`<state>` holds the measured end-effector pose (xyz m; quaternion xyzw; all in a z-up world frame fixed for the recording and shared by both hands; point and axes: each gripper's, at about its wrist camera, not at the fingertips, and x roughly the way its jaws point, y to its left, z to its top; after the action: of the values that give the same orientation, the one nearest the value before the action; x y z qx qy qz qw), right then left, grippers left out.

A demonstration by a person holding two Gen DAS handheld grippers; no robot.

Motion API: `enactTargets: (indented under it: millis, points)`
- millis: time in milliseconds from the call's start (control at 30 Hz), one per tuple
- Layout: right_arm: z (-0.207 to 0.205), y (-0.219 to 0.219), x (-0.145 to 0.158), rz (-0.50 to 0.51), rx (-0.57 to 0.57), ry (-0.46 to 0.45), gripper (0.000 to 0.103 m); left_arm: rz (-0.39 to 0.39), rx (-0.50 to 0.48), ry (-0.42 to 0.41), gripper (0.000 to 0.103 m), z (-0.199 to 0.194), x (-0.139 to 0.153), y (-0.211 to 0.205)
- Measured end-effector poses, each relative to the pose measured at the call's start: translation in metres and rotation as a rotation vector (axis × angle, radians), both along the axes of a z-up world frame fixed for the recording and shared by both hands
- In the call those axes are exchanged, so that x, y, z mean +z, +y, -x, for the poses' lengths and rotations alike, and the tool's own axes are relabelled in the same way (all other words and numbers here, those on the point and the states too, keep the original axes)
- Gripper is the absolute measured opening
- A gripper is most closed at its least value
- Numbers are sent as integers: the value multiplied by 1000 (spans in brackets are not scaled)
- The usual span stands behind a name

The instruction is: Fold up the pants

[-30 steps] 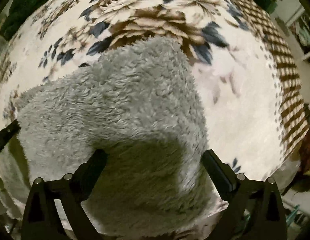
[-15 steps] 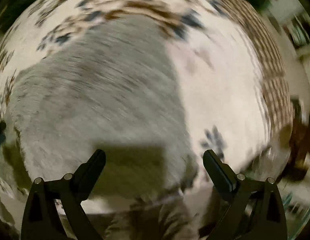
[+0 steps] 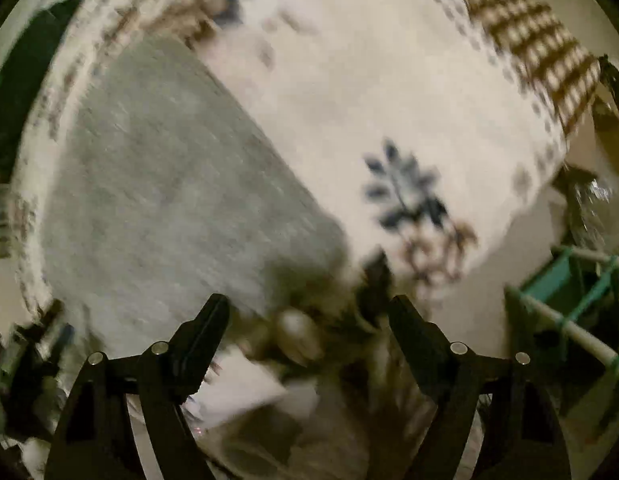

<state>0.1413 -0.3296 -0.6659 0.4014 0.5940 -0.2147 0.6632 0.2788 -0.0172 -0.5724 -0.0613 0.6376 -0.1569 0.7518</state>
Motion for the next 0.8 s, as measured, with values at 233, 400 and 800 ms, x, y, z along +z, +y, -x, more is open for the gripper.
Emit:
enactTargets:
  millis: [233,400,800]
  points:
    - [-10,8,-36,8,95,196,85,-95,1,100,67,23,-46,3]
    - [1,16,-47,-13,118,237,85,-87,31,129,67,34,-56,14]
    - [-49,50,24,109,298,135,92,185,291,47,87,56,-6,98]
